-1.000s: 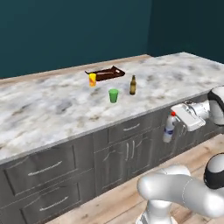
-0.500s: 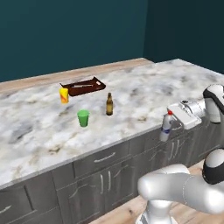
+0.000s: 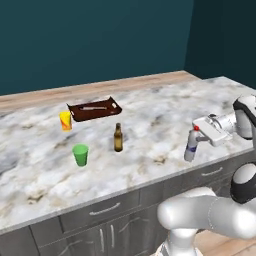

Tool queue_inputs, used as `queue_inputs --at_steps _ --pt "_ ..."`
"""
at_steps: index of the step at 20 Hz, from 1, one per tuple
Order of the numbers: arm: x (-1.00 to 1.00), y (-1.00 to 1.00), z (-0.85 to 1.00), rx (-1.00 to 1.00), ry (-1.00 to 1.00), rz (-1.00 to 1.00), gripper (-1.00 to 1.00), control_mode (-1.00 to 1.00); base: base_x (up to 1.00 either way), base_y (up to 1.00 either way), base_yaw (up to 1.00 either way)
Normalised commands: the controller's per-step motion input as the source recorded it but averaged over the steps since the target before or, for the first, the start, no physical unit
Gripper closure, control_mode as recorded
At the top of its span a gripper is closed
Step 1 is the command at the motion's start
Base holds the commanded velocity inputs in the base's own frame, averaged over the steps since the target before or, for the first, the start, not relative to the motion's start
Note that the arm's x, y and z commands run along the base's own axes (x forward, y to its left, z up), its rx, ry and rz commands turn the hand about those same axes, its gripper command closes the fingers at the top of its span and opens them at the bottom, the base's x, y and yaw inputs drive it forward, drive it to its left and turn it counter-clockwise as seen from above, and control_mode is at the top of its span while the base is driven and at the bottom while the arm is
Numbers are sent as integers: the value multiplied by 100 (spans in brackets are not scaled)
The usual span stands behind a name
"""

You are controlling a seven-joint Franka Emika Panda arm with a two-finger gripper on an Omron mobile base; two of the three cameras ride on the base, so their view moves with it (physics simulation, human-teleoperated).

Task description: Place the drinks on the dining counter in a tight cluster.

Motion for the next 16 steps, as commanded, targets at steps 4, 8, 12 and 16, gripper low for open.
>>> queue_inputs --at_steps 4,8,12,16 --pt "0 0 0 0 0 0 100 100 18 28 3" --pt "0 0 0 0 0 0 100 100 43 50 0" --pt "0 0 0 0 0 0 100 100 38 82 4" --pt "0 0 0 0 0 0 100 100 88 32 20"
